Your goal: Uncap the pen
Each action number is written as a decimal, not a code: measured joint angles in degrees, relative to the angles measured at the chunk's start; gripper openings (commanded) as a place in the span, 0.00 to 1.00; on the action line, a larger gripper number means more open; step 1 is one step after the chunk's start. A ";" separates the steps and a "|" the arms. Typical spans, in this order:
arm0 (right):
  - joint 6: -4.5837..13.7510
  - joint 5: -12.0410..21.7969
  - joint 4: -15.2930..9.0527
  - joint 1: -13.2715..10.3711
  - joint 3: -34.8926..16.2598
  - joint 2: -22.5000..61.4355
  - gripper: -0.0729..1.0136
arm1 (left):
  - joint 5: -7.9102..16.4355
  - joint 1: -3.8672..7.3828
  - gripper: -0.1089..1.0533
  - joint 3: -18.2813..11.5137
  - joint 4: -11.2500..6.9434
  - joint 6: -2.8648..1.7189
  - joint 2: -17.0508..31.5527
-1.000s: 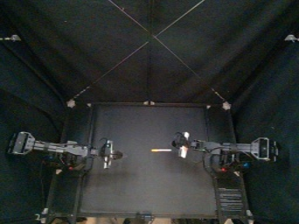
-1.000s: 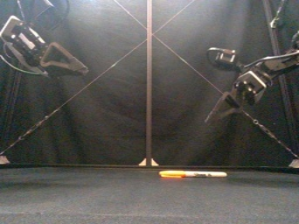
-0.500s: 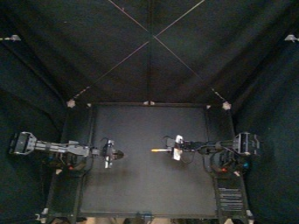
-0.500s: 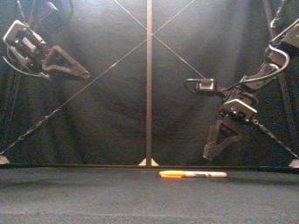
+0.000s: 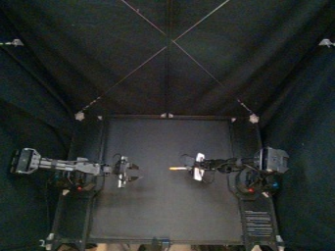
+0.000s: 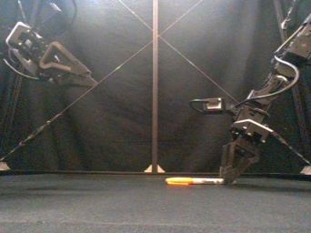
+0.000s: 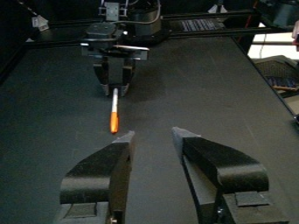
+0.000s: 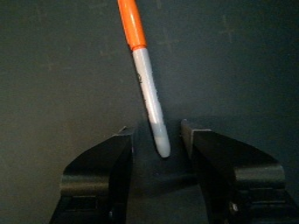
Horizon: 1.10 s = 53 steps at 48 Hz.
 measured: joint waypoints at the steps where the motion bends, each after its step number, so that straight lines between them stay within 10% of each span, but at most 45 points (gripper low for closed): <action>1: 0.00 0.09 0.09 0.00 -0.09 0.09 0.72 | 0.00 0.18 0.77 -0.09 -0.09 0.09 0.00; 12: 0.09 0.09 0.35 0.53 -0.26 0.44 0.54 | -1.67 1.93 0.77 -0.35 -2.46 0.00 0.00; 28: -0.53 0.26 -1.41 1.85 -5.10 -6.77 0.53 | -6.33 2.64 0.77 -0.70 -8.96 0.00 0.79; 53: -0.62 0.26 -7.91 6.15 -12.57 -10.28 0.53 | -7.03 2.55 0.77 -6.59 -9.49 0.09 10.46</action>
